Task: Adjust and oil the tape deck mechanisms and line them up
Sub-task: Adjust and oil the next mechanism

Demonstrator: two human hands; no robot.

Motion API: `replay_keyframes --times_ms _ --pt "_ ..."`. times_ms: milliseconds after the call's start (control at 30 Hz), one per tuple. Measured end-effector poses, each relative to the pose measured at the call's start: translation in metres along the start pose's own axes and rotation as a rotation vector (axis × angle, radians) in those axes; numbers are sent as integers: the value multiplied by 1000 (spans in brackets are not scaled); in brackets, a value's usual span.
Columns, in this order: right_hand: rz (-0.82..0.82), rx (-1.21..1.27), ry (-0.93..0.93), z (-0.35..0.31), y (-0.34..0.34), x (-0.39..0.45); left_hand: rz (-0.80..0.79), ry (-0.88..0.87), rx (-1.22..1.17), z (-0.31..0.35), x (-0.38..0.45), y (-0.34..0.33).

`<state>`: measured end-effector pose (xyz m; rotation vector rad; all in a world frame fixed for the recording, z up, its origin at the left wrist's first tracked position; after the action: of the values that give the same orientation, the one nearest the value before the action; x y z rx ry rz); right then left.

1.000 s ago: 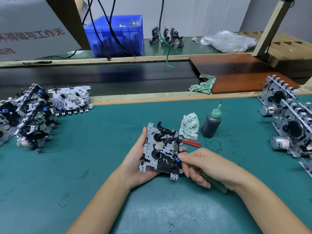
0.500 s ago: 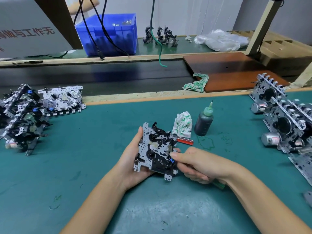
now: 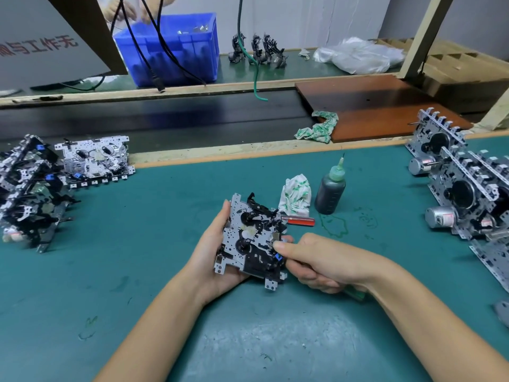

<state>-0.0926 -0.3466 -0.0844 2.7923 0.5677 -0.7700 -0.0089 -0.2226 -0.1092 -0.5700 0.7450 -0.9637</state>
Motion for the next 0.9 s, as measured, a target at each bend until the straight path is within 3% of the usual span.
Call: replay_keyframes --times_ms 167,333,567,667,800,900 --pt "86 68 70 0 5 -3 -14 -26 -74 2 -5 -4" --pt "280 254 140 5 25 -11 -41 -108 -238 5 -14 -8" --pt "369 166 141 7 30 -7 -77 -117 -315 5 -16 -14" --pt "582 -145 172 0 33 -12 -101 -117 -297 5 -16 -14" --pt "872 -992 -68 -6 29 -24 -110 -33 -160 7 -18 -8" --pt "740 -1117 84 -6 16 -26 -146 110 28 9 -23 -6"
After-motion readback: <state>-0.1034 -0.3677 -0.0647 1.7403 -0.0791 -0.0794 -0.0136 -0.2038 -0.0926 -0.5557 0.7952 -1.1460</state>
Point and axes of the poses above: each hand's wrist, its own x-axis towards the middle knuckle, its own y-axis out of the back of the hand, z = x × y, the point moved 4 cm from there along x, towards the middle knuckle, and after that the axes turned 11 degrees about -z, right-handed, at the moved point
